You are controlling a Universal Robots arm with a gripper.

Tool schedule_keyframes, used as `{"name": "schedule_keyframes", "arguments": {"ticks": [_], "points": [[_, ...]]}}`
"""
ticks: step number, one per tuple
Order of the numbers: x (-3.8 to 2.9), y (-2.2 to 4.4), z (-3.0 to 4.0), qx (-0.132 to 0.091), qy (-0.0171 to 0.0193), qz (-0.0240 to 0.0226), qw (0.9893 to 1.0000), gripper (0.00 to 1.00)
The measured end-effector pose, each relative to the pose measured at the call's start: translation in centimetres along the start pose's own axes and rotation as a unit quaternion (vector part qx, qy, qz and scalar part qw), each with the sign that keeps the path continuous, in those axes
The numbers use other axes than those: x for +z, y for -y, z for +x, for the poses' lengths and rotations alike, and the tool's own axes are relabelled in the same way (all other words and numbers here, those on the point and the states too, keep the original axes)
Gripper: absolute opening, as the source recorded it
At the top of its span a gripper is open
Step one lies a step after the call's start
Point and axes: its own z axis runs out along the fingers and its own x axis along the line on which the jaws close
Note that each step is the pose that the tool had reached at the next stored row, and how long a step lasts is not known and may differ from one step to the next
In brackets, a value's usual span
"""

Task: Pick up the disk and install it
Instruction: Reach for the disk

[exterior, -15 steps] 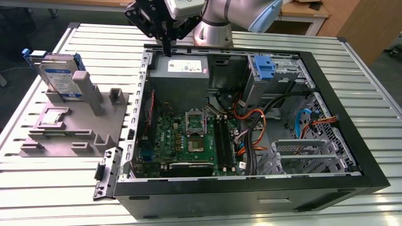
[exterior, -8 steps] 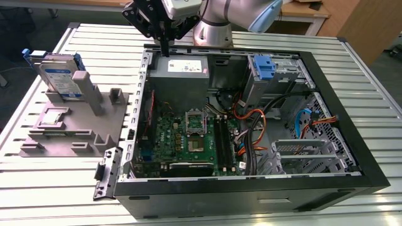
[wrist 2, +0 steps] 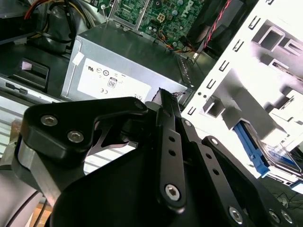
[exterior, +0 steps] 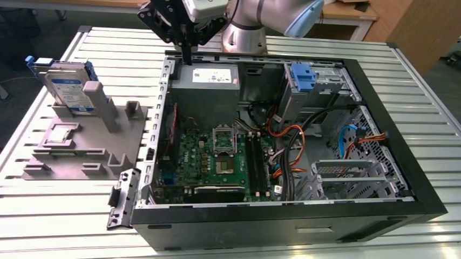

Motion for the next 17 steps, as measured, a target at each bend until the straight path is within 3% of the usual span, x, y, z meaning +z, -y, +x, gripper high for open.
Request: {"name": "schedule_keyframes", "arguments": {"ticks": [17], "points": [[0.07,0.03,0.42,0.0,-0.002,0.0001,1.0,0.1]]}}
